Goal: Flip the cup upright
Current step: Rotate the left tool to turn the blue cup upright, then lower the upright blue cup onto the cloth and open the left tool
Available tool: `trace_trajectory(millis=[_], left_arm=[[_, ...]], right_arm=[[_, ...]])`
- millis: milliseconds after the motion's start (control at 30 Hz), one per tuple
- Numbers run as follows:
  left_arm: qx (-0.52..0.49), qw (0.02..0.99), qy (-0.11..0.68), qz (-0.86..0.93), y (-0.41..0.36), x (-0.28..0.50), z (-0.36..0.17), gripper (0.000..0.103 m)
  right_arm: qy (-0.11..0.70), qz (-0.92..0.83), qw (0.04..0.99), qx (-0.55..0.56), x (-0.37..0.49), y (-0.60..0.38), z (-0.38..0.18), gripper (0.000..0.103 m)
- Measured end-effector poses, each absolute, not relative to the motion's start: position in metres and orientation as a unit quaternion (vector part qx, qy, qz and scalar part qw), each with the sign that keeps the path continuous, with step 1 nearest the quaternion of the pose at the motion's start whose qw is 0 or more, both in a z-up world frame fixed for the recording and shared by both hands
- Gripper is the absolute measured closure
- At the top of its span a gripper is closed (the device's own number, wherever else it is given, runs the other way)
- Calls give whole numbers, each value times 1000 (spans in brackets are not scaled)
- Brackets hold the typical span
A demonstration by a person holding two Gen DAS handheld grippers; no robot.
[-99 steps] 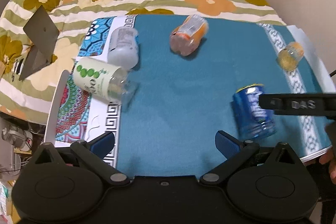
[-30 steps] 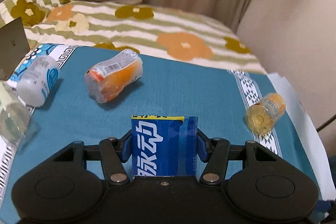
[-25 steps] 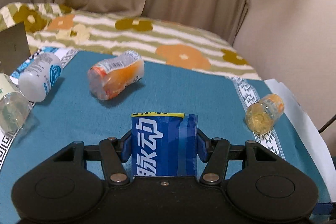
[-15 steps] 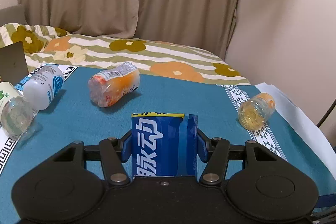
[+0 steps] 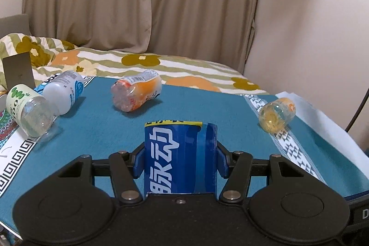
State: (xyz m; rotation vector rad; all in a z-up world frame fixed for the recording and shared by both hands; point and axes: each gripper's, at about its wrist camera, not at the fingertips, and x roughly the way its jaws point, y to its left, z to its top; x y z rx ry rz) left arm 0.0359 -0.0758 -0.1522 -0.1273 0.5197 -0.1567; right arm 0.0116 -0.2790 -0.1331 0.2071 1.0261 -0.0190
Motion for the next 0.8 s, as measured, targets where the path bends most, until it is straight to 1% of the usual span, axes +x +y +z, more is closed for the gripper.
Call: trace_trajectory(millis=[167,267,333,400,433,800], left_arm=[[-68,969,219,-89,-79,45,-152,41],[-71,967,228,-89,-81,48,-156,40],[-69,965,237,-86,-80,44,-155,30],[-59,964,245,-86,-79,39,-154,24],[-53,964,248,-85,-79,37,-154,23],[-37,956,277,-93,-76,32,-151,24]], right_arm=[[484,-5,870,92,12,-272,-131,0],[484,-5,870,89,12,-269,-131,0],[487,-6,869,88,11,-269,-131,0],[488,-7,869,88,10,-269,-131,0],[488,-7,868,89,10,-270,-131,0],[487,-6,869,90,10,-268,-133,0]])
